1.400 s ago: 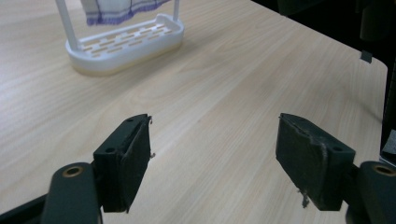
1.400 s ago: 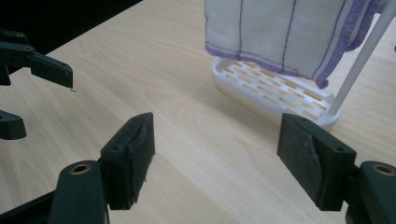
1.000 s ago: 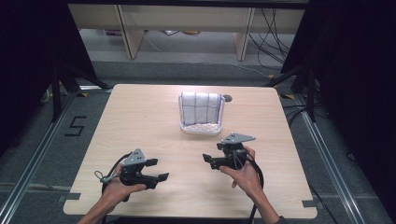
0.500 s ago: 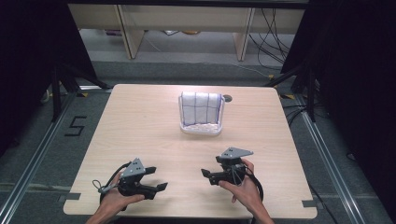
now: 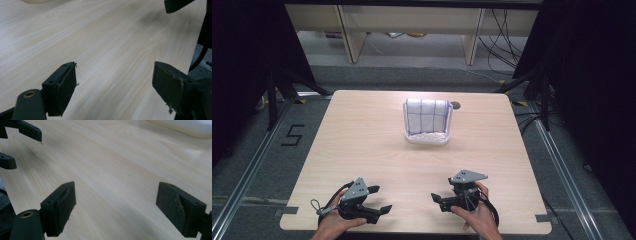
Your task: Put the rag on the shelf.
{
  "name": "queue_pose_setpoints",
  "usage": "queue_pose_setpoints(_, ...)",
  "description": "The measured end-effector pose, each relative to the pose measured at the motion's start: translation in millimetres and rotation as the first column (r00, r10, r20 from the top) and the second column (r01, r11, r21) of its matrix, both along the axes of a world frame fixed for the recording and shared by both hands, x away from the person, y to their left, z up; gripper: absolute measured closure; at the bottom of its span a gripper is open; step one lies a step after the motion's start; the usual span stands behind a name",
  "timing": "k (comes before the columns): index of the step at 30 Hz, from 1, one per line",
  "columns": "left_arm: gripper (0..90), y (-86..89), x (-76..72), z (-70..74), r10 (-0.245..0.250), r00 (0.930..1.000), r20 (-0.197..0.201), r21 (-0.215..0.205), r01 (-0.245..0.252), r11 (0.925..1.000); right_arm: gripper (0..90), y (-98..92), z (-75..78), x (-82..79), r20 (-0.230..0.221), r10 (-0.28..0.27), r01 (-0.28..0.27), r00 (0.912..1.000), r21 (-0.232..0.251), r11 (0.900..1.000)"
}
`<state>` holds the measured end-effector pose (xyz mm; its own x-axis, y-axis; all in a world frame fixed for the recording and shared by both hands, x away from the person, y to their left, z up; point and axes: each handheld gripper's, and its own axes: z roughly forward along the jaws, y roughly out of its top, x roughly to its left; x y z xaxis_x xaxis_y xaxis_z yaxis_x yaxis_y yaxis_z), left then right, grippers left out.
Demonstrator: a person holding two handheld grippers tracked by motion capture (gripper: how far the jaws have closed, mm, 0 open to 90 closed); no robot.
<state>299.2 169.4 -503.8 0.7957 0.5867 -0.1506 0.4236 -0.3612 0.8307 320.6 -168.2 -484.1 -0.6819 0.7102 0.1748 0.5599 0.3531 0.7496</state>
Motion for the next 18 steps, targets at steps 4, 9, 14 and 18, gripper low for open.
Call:
queue_pose_setpoints(4, 17.5, -1.6, -3.7, -0.6, -0.021, 0.9998, -0.006, 0.019, 0.021, 0.9996, 17.0, 0.5, -2.5, -7.2, -0.003, 0.021, -0.021, 0.9998, -0.001, 1.000)
queue_pose_setpoints(9, 16.6, -0.7, -7.3, 0.1, -0.009, 0.9999, -0.008, 0.013, 0.010, 0.9999, 16.9, 4.5, -4.6, -19.0, 0.010, 0.037, -0.036, 0.9993, -0.049, 0.998)
queue_pose_setpoints(14, 16.5, -0.7, -8.0, -2.0, -0.015, 0.9999, -0.002, 0.008, 0.015, 0.9998, 17.0, 8.8, -7.0, -24.7, 0.012, 0.065, -0.064, 0.9978, -0.076, 0.995)
queue_pose_setpoints(18, 16.4, -1.9, -8.0, -2.9, -0.013, 0.9999, 0.000, -0.003, 0.013, 0.9999, 17.0, 8.5, -7.8, -24.4, 0.016, 0.066, -0.065, 0.9977, -0.090, 0.994)
